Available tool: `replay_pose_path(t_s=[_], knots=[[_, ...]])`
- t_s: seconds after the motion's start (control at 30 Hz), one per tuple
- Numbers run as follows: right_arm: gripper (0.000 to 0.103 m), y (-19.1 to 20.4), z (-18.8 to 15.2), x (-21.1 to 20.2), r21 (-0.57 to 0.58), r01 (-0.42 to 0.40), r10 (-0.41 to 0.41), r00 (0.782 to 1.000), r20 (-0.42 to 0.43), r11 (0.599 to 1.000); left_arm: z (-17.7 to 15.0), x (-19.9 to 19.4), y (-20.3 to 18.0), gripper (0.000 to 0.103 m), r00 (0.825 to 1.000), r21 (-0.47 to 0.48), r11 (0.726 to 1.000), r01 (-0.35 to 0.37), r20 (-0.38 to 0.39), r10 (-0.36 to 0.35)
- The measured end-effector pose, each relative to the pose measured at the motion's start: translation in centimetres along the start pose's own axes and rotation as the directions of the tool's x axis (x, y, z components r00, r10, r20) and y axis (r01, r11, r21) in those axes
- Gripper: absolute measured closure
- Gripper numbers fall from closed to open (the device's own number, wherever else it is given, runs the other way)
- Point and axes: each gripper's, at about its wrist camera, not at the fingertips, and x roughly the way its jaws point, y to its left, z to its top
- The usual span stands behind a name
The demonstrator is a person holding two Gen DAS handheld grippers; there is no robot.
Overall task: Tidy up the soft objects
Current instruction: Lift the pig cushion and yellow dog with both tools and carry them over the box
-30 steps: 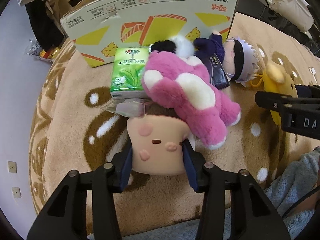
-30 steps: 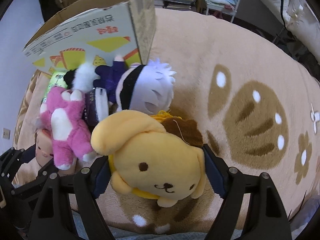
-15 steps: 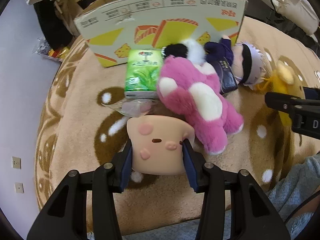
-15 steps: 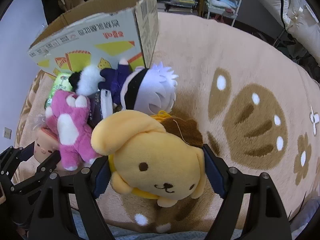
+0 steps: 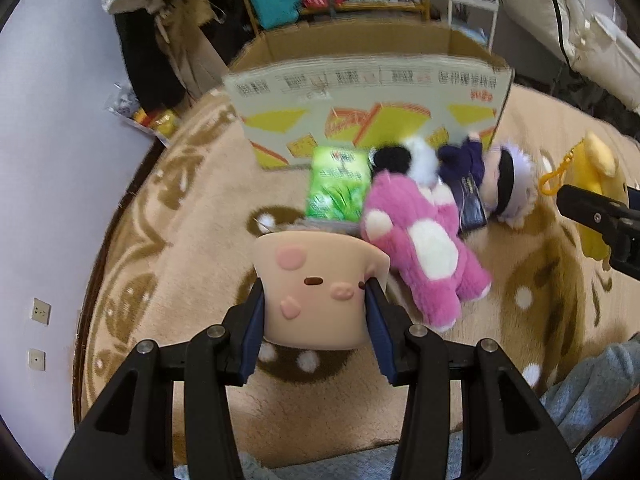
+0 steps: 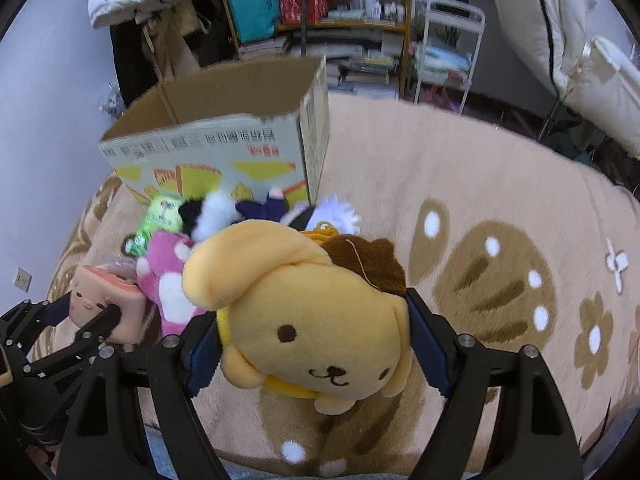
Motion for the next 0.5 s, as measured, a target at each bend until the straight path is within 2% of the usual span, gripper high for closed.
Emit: replay_pose_path(t_s=[0.23,0.5], knots=[[0.018,0.2,0.6,-2.5,0.013,-0.036,0.034,0.991,0.128,0.999,0.4,-2.9,0.7,0.057,0.991,-0.033,0.999,-0.024,0.130,0.028],[0.017,1.1,1.5,-4.7,-0.011,-0.079,0.079,0.965,0.252,0.997,1.1,-6.4,1.3,0.057,0.949,-0.055,0.997,-0.051,0.308,0.066]])
